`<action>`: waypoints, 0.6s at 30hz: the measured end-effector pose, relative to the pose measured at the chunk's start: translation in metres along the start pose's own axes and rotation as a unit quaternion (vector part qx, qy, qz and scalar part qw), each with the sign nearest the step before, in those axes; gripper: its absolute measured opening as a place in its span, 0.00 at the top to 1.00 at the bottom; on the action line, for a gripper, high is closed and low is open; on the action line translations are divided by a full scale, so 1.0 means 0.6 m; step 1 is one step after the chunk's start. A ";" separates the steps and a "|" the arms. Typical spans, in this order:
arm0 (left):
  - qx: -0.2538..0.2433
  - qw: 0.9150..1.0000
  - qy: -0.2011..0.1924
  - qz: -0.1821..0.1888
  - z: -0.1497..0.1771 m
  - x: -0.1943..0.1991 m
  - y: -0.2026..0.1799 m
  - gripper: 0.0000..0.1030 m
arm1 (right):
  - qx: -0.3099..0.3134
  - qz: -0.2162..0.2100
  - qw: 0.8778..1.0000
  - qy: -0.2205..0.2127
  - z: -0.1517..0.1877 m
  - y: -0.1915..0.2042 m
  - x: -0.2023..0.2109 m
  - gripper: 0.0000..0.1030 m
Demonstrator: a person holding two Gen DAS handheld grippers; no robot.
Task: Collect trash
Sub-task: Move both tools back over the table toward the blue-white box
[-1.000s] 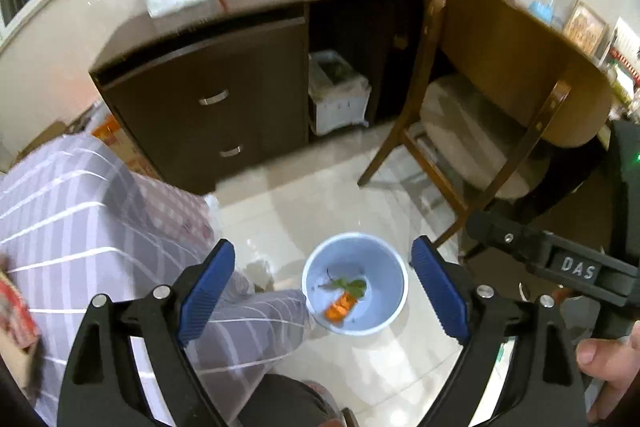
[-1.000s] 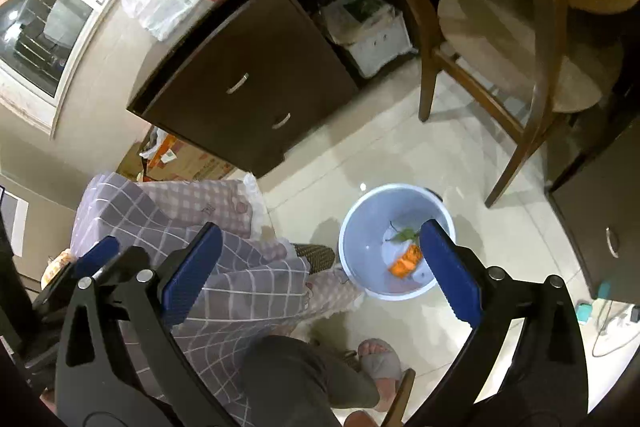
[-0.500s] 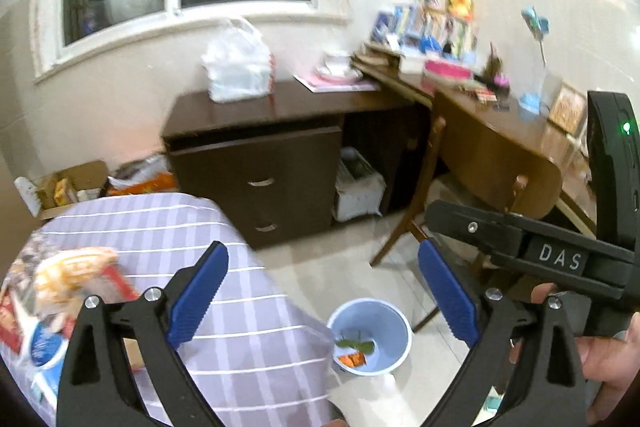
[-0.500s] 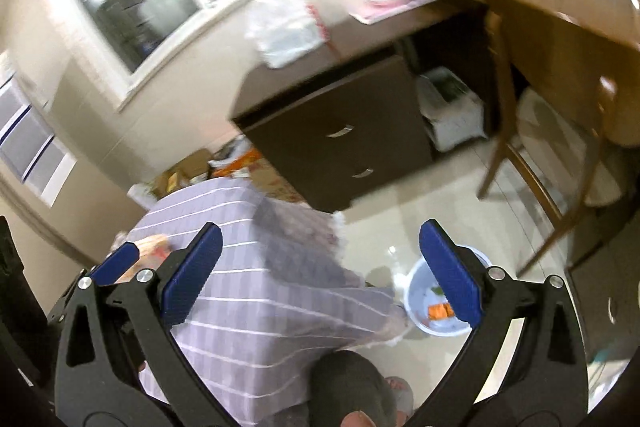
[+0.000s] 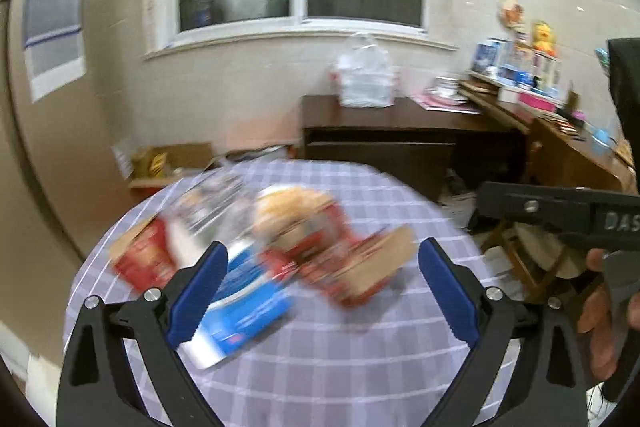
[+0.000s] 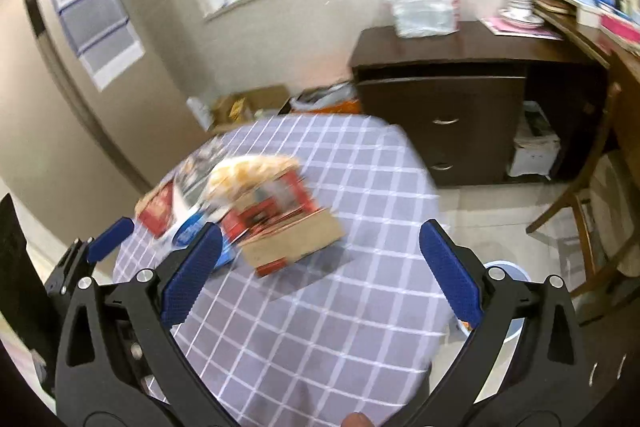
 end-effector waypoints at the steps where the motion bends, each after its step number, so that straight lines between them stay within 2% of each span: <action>1: 0.009 1.000 0.006 -0.011 0.010 -0.005 0.029 0.08 | 0.006 0.002 1.000 0.005 0.003 0.013 -0.008 0.06; 5: 0.027 0.998 0.022 -0.055 0.044 -0.030 0.126 0.08 | 0.025 0.008 0.999 0.017 0.017 0.053 -0.031 0.06; 8: 0.021 0.995 0.053 -0.077 0.058 -0.073 0.172 0.08 | 0.025 0.011 0.999 0.026 0.027 0.064 -0.045 0.06; 10: 0.001 0.994 0.072 -0.078 0.063 -0.100 0.180 0.08 | 0.023 0.019 0.999 0.031 0.032 0.065 -0.052 0.06; 14: -0.029 0.994 0.086 -0.061 0.064 -0.128 0.181 0.09 | 0.013 0.032 0.999 0.039 0.036 0.053 -0.060 0.06; 15: -0.033 0.994 0.089 -0.058 0.063 -0.134 0.181 0.17 | 0.010 0.036 0.998 0.041 0.036 0.048 -0.061 0.06; 16: -0.037 0.993 0.098 -0.050 0.064 -0.141 0.177 0.34 | 0.008 0.038 0.998 0.042 0.036 0.045 -0.062 0.06; 18: -0.044 0.991 0.116 -0.050 0.066 -0.156 0.173 0.50 | 0.005 0.039 0.998 0.042 0.036 0.038 -0.062 0.06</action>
Point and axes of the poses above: each gripper's, at about its wrist camera, not at the fingertips, and x roughly against the way its jaws point, y to its left, z to its underside, the point moved 8 cm from there along -x, roughly the way its jaws point, and after that the axes turned 11 degrees about y, right-handed, at the moved point
